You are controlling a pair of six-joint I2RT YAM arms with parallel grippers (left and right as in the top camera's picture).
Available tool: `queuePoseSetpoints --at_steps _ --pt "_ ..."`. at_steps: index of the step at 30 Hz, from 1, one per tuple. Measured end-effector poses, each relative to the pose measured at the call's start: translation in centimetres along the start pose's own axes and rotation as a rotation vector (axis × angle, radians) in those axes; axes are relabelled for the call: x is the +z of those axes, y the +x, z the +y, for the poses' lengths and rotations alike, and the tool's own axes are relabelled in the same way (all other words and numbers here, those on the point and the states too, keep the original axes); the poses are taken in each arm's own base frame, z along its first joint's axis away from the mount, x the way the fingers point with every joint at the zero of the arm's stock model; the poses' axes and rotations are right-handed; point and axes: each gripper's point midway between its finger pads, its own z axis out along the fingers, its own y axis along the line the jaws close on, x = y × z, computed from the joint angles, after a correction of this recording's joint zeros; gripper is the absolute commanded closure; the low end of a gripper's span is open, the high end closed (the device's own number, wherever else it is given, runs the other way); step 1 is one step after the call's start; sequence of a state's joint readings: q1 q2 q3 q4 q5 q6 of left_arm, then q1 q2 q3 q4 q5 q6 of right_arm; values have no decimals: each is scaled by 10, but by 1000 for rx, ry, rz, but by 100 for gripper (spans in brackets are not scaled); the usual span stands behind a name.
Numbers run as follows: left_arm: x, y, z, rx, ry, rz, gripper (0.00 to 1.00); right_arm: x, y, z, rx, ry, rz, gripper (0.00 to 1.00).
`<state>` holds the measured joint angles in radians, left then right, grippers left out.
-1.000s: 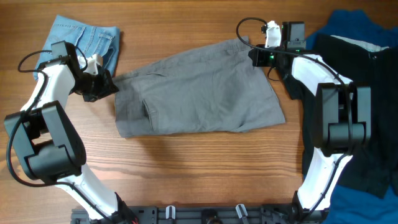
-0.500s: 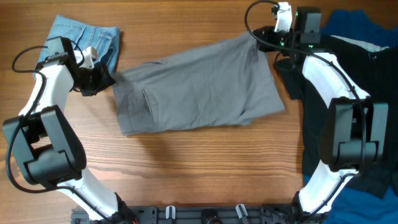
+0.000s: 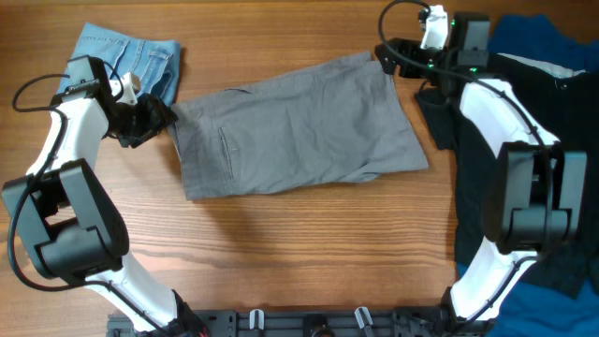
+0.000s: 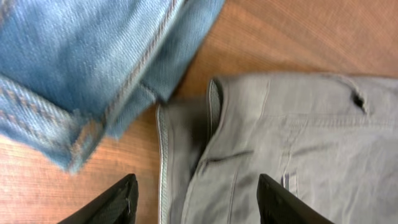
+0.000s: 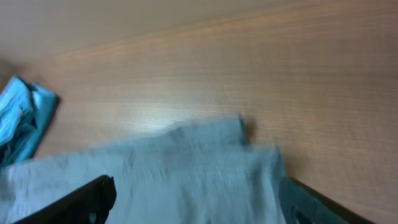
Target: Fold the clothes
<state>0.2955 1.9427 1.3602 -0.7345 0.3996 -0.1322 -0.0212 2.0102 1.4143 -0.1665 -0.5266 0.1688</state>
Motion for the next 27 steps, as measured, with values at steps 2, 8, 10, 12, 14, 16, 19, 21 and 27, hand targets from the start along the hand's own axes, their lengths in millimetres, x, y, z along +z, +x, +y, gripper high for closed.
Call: queuePoseSetpoints --at_steps 2,8,10,12,14,16,19,21,27 --pt "-1 5 -1 12 9 24 42 -10 31 -15 78 39 133 26" --pt "1 37 -34 157 120 137 69 -55 95 -34 258 86 391 48" --pt "8 43 -49 254 109 143 85 -66 101 -20 268 67 428 60" --pt "15 43 -55 328 60 130 96 -73 106 -5 271 42 463 69" --pt "19 40 -48 327 -23 114 96 -76 116 8 276 16 512 76" --pt "21 34 -29 282 -114 103 96 -83 135 21 313 13 603 74" --pt "34 33 8 174 -199 135 96 -98 163 23 388 120 731 47" --pt "40 34 26 105 -218 154 96 -102 169 12 385 214 752 39" --pt "38 31 34 81 -246 145 96 -58 102 -16 157 225 434 41"
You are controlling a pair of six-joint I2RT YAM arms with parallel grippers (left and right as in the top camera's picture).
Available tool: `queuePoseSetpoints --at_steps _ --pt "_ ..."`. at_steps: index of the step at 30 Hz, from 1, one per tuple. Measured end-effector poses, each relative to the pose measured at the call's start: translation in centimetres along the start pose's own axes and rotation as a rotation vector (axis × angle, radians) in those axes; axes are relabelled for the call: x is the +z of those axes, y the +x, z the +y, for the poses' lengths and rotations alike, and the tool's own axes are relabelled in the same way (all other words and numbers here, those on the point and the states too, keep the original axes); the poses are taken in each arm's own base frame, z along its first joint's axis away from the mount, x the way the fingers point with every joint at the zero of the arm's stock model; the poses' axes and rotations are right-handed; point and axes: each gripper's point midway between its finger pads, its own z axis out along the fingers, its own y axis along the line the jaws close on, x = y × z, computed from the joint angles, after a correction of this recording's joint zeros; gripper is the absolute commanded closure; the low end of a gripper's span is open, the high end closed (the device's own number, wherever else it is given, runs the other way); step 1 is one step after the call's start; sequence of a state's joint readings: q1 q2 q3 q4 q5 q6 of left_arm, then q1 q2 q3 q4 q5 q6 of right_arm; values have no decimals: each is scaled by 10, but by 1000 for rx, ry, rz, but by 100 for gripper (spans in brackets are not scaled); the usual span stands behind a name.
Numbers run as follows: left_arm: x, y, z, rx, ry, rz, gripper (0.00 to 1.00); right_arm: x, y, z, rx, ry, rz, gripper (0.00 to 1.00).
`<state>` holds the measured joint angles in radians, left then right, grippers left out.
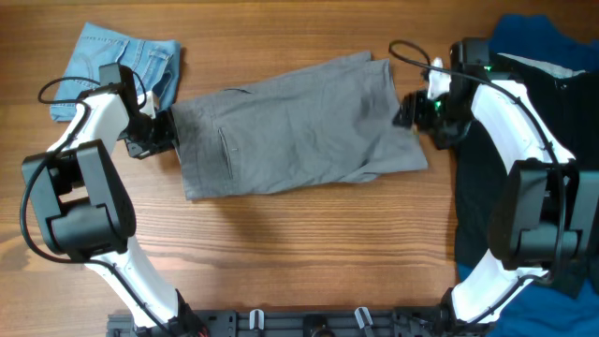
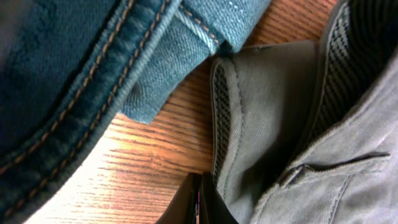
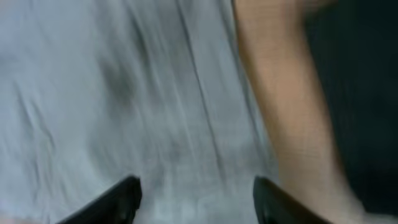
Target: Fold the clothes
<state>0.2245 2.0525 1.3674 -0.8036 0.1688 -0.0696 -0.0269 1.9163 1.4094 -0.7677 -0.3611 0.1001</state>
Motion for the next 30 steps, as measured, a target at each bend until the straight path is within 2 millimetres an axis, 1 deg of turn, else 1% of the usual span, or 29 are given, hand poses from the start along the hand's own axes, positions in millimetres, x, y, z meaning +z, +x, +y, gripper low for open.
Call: queuePoseSetpoints --at_steps 1,2,5,7,9,11,13,14,16,17,18,19,20,21,22,23,27,28,29,30 --pt "0 0 0 0 0 0 96 -1 -23 4 -47 -14 -91 41" --pt "0 0 0 -1 0 0 96 -3 -41 9 -84 -22 -163 38" --pt "0 0 0 -1 0 1 96 -5 -76 23 -165 -46 -309 35" --pt "0 0 0 -3 -1 1 96 5 -92 29 -193 -59 -368 32" --pt "0 0 0 -3 -1 1 96 24 -100 28 -187 -67 -386 30" --pt "0 0 0 -3 -1 1 94 55 -100 19 -149 -74 -376 27" --pt "0 0 0 -4 0 1 94 69 -100 13 -130 -76 -371 27" --pt "0 0 0 -4 0 1 94 74 -101 12 -124 -77 -373 28" --pt "0 0 -1 -3 6 1 96 81 -103 10 -112 -85 -382 40" --pt "0 0 -2 -3 11 2 96 82 -103 11 -109 -90 -386 50" --pt "0 0 -3 -4 17 2 93 83 -104 14 -112 -100 -391 73" --pt "0 0 -4 -4 27 3 86 83 -106 18 -114 -110 -399 78" --pt "0 1 -6 -4 35 4 71 83 -107 22 -124 -118 -405 89" --pt "-1 1 -8 -6 49 6 54 83 -108 26 -131 -128 -413 91" --pt "-2 1 -11 -4 61 5 43 83 -109 29 -135 -135 -415 91" --pt "-4 0 -12 -3 69 0 35 84 -108 32 -138 -142 -413 91" --pt "-23 -16 -20 8 100 -87 30 83 -107 35 -141 -161 -408 89" --pt "-28 -20 -23 14 110 -112 30 83 -107 34 -140 -162 -408 83" --pt "-30 -25 -25 19 122 -132 30 83 -107 34 -141 -163 -408 79" --pt "-33 -31 -30 28 148 -158 31 83 -107 35 -139 -167 -407 79"
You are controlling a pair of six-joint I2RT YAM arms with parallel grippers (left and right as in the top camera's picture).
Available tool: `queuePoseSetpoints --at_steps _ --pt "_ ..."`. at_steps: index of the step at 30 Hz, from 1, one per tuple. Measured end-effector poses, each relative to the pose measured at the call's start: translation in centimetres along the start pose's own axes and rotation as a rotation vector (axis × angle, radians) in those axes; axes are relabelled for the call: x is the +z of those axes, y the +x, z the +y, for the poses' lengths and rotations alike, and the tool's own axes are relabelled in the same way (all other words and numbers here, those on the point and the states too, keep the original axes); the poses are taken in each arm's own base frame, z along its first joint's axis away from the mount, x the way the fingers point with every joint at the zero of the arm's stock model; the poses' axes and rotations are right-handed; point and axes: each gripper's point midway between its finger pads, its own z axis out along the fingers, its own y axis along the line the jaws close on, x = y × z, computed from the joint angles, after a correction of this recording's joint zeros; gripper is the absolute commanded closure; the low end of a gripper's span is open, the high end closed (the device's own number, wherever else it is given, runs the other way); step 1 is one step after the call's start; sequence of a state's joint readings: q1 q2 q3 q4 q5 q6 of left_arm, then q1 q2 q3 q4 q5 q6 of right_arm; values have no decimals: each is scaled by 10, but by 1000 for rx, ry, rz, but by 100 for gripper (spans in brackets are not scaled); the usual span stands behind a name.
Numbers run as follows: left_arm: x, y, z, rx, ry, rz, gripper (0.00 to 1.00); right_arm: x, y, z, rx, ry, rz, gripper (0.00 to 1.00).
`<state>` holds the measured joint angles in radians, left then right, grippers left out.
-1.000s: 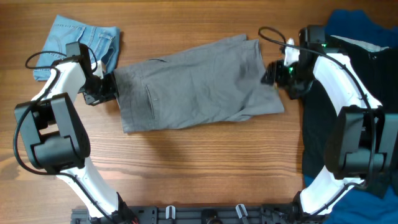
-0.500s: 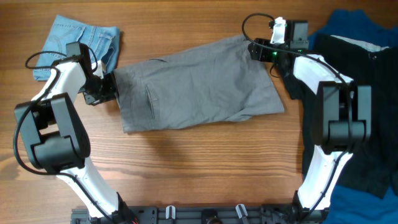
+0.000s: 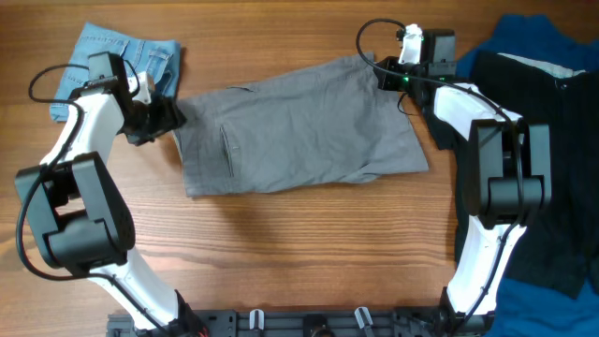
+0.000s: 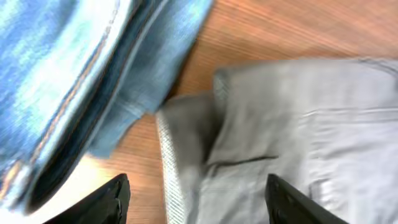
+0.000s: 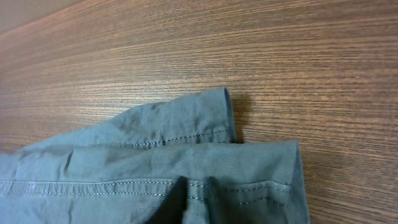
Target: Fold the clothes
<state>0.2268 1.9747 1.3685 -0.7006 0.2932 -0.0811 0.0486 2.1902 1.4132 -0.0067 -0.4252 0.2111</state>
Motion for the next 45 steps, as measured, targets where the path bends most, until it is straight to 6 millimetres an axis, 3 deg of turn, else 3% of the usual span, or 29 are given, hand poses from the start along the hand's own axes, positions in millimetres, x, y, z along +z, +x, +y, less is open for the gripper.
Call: queuePoseSetpoints --at_steps 5,9,13,20,28,33,35,36,38,42,45 --pt "-1 -7 -16 14 88 -26 30 -1 9 -4 22 8 36 78" --pt "-4 -34 -23 54 120 -133 37 -5 13 -15 50 25 55 75" --pt "-4 -47 -25 74 128 -186 46 -7 16 -19 61 32 67 75" --pt "25 -39 -28 74 150 -140 50 -7 16 -19 61 32 67 75" --pt "27 -44 -40 99 166 -164 96 -7 16 -19 62 32 67 75" --pt "28 -32 -32 69 153 -110 96 -7 16 -19 61 32 68 76" --pt "25 -25 -18 27 140 -78 96 -7 16 -19 61 32 67 75" --pt "22 -25 -14 14 138 -74 96 -7 16 -19 61 32 67 73" --pt "11 -24 -1 -21 127 -73 96 -7 14 -19 60 31 61 45" --pt "-11 -28 7 -48 120 -98 96 -6 3 -11 38 -13 18 44" --pt "-13 -26 7 -48 120 -94 96 -7 -6 3 13 -89 -10 37"
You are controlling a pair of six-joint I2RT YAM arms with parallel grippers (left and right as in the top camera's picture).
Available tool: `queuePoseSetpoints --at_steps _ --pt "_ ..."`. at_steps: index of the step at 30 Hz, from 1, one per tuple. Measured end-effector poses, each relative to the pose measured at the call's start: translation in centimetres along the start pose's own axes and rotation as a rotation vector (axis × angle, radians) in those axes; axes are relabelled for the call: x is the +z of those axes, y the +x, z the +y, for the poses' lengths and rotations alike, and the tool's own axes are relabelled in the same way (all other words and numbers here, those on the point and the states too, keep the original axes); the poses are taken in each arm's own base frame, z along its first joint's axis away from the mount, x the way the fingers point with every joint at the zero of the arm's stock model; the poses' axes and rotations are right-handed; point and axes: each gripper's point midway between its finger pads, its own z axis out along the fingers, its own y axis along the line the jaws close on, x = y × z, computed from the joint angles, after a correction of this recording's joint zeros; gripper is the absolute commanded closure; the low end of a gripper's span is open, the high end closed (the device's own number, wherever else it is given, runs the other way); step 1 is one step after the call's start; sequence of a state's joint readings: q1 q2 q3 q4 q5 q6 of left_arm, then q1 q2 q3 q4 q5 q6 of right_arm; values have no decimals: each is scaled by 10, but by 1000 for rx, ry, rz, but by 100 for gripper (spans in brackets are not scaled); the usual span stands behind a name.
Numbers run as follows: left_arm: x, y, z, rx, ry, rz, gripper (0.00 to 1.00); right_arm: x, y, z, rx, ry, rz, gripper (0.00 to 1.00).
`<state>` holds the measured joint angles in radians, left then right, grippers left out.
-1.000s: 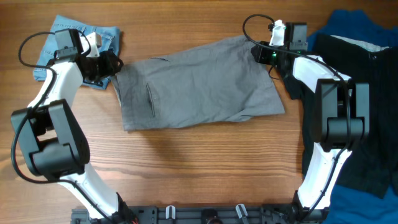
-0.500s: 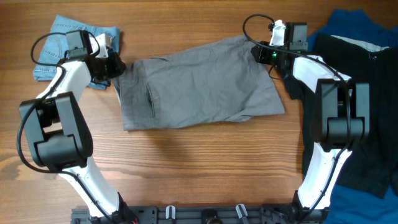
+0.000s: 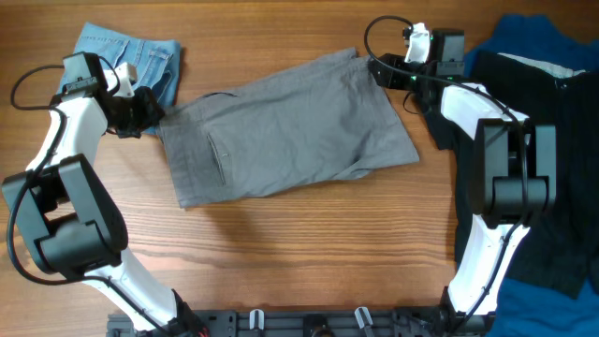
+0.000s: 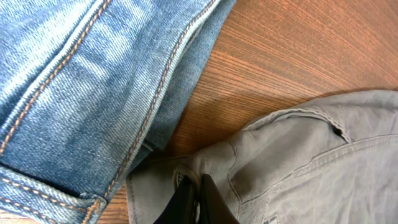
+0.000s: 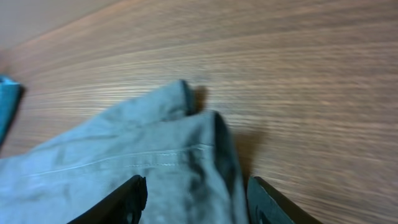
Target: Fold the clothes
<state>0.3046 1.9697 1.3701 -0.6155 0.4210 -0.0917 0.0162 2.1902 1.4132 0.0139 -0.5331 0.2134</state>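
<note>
Grey shorts (image 3: 285,131) lie flat across the middle of the table, waistband to the left, leg hems to the right. My left gripper (image 3: 140,110) is shut on the waistband's upper corner; in the left wrist view the gripper (image 4: 194,200) pinches grey cloth (image 4: 292,155). My right gripper (image 3: 379,67) sits at the upper hem corner. In the right wrist view that gripper (image 5: 199,205) is open, and the grey hem (image 5: 168,155) lies between its spread fingers (image 5: 132,198).
Folded blue jeans (image 3: 126,51) lie at the far left corner, touching the shorts' waistband (image 4: 74,93). A pile of black and blue clothes (image 3: 543,140) covers the right side of the table. Bare wood (image 3: 309,253) stretches in front of the shorts.
My left gripper, open then, is now shut on the waistband corner. My right gripper, then shut on the hem corner, is now open. The shorts lie slightly further left.
Both grippers stood open at the two ends of the shorts. Then the left was shut on the waistband while the right hovered open lower on the right side. Then the left was open and the right held the hem corner. Now the left holds, the right is open.
</note>
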Motion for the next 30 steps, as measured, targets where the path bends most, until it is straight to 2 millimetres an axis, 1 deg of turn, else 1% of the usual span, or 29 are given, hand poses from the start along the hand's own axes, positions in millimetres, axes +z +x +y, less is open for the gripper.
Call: queuePoseSetpoints --at_steps 5,8,11,13,18,20,22,23,24,26,28,30 --pt "0 1 -1 0 0 3 96 0 -7 4 -12 -15 -26 37" --pt "-1 2 -1 -2 1 7 96 1 -15 7 -32 -13 -61 38" --pt "-8 0 -6 5 10 -7 96 7 -22 20 -68 -27 -95 38" --pt "-14 0 -10 9 16 -10 96 15 -17 24 -70 -25 -90 38" --pt "-16 1 -12 10 19 -9 96 28 -3 0 -27 64 -74 37" --pt "-16 1 -12 9 18 -8 96 29 -1 -4 -24 80 -74 38" --pt "-16 1 -12 9 19 -8 96 32 2 -8 -21 86 -71 46" --pt "-16 1 -12 9 19 -8 96 33 4 -9 -16 86 -67 55" --pt "-16 1 -12 10 18 -9 96 34 5 -9 -12 86 -63 69" --pt "-16 1 -12 9 19 -8 96 35 7 -8 -8 77 -60 89" --pt "-16 3 -11 5 17 1 96 35 6 -6 -7 61 -60 96" --pt "-16 9 -10 -7 13 27 96 34 6 -4 -5 33 -56 96"
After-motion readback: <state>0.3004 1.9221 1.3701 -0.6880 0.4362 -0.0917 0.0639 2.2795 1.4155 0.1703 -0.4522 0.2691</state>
